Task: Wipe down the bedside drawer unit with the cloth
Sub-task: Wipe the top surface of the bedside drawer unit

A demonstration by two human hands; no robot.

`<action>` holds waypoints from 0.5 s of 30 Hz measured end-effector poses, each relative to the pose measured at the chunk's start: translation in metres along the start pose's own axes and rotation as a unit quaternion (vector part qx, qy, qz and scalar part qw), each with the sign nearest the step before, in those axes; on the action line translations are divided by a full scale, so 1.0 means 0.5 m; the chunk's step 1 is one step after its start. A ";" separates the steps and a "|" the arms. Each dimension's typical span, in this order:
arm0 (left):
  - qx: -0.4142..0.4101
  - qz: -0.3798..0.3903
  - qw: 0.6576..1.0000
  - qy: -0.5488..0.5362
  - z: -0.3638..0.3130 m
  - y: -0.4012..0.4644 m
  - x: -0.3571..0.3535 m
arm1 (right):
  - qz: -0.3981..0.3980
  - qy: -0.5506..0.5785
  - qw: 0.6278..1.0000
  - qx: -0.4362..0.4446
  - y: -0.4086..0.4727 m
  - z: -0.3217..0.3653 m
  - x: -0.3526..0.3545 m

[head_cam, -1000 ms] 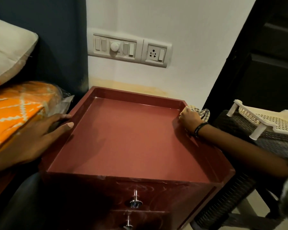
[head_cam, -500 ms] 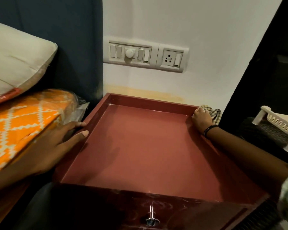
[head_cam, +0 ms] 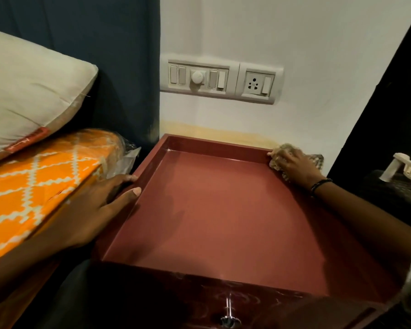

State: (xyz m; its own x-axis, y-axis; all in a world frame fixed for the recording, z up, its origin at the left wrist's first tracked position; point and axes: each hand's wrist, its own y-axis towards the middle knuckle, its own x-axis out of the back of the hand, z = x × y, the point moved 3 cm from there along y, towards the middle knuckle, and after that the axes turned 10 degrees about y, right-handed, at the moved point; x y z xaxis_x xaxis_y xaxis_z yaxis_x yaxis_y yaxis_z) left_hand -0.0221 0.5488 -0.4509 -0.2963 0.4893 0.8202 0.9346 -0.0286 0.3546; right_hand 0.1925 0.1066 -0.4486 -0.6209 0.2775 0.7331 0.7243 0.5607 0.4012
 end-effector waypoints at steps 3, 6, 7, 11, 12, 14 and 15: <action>0.002 0.006 1.000 -0.004 0.007 0.004 -0.002 | 0.115 -0.020 0.984 -0.132 -0.041 -0.012 -0.006; 0.004 0.012 1.000 -0.011 0.013 0.006 -0.005 | 0.064 -0.003 0.987 -0.150 -0.044 -0.016 0.001; 0.006 0.012 1.000 -0.011 0.014 0.007 -0.006 | 0.032 -0.007 0.990 -0.140 -0.041 -0.016 0.001; 0.005 -0.001 1.000 -0.004 0.010 0.007 -0.008 | 0.045 -0.003 0.997 -0.067 -0.013 -0.016 -0.022; 0.005 -0.005 1.000 -0.004 0.009 0.008 -0.007 | 0.050 0.014 0.997 -0.059 -0.006 -0.015 -0.027; 0.005 -0.010 1.000 0.002 0.006 0.009 -0.008 | 0.021 0.036 0.999 -0.034 0.008 -0.007 -0.035; 0.007 -0.010 1.000 0.005 0.005 0.009 -0.008 | 0.002 0.050 0.999 -0.016 0.019 0.006 -0.030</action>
State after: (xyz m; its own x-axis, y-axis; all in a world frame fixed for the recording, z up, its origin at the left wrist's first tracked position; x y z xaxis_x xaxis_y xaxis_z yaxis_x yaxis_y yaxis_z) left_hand -0.0162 0.5490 -0.4540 -0.3162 0.4802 0.8182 0.9314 -0.0068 0.3639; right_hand 0.2079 0.1101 -0.4574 -0.5866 0.1992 0.7850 0.7365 0.5344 0.4147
